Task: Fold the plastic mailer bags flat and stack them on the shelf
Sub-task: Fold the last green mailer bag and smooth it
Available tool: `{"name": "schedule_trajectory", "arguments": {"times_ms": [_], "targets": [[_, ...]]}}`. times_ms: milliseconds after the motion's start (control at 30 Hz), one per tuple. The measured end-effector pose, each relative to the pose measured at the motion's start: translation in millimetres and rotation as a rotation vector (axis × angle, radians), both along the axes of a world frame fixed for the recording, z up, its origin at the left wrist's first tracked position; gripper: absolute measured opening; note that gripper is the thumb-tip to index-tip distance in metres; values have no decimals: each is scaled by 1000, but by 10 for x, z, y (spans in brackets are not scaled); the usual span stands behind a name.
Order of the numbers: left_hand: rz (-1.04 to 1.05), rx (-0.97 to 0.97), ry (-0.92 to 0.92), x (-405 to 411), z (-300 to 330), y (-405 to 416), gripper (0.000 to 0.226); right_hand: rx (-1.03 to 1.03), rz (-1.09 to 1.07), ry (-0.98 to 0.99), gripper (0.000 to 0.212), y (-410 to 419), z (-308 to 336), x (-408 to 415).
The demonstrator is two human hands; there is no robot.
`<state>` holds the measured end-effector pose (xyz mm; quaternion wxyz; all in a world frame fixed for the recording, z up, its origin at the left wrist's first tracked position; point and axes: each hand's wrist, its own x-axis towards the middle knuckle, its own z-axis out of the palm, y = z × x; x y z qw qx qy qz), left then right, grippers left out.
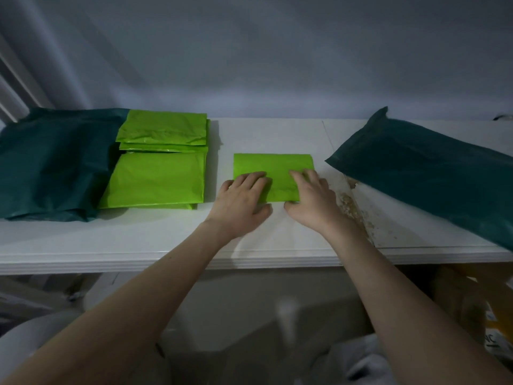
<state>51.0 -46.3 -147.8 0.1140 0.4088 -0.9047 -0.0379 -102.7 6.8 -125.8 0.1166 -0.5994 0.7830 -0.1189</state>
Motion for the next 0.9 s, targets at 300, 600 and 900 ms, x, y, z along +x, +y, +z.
{"name": "schedule_trajectory", "arguments": {"times_ms": [300,600,900], "targets": [[54,-67,25,-108,-1,-82,48,-51,12,79,47,-66,-4,-82],[15,-181,264,-28,279,-201,33,-404,-99,-248,61,-99,206,-130],[105,25,731,199,729,-226,34,-402,-19,-838,27,-41,404,-91]]}}
